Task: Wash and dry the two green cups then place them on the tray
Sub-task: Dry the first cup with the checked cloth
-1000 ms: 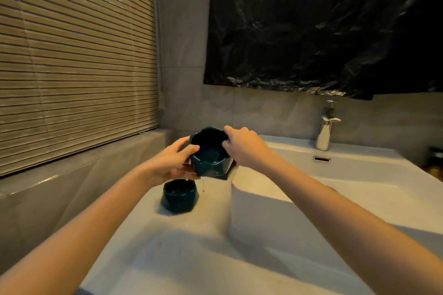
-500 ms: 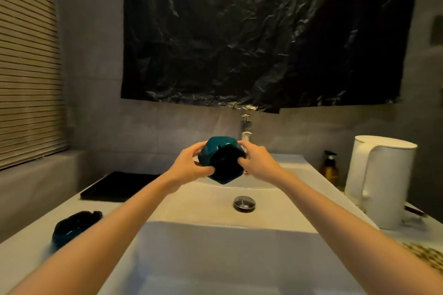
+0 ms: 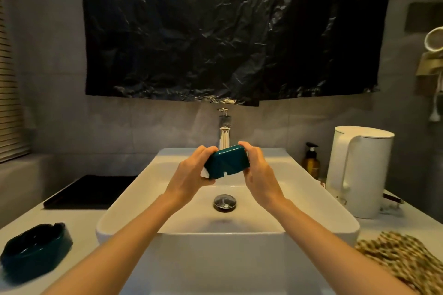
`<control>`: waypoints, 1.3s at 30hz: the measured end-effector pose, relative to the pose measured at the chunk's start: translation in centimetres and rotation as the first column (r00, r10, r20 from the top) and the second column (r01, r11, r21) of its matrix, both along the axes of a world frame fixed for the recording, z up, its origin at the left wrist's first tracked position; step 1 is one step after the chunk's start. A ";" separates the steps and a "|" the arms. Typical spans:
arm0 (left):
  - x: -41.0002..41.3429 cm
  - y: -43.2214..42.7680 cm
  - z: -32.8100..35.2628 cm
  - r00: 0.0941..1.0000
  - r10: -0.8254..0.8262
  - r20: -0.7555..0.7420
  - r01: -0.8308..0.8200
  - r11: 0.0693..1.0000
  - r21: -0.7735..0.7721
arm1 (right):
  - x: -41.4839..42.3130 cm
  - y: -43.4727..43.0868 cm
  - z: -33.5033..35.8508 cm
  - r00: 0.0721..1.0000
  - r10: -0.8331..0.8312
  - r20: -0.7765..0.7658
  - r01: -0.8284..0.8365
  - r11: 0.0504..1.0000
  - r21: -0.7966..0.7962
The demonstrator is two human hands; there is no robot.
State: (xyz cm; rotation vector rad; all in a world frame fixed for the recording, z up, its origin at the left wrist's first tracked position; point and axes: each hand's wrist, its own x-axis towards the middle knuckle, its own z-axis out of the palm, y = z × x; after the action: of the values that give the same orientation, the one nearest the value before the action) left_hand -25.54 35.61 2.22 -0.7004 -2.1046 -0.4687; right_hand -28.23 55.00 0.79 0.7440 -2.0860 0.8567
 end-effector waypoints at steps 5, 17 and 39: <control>-0.9 0.9 -0.4 0.993 -0.034 0.116 0.010 0.980 0.199 | -0.3 0.2 0.0 1.000 -0.020 0.011 0.021 0.999 -0.047; -3.0 4.9 0.9 0.703 -0.512 0.493 -0.071 0.639 0.766 | -1.3 1.0 0.3 0.954 -0.146 0.261 0.237 0.901 -0.364; -2.7 5.3 -0.6 0.617 -0.488 0.617 -0.133 0.709 0.693 | 5.5 21.6 1.4 0.617 -0.511 0.598 0.544 0.827 0.146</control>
State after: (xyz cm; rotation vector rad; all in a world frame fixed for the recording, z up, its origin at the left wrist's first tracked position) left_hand -28.20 40.94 1.58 -0.2594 -2.3163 -1.8797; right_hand -22.70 76.62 2.17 -0.2707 -2.6331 0.8643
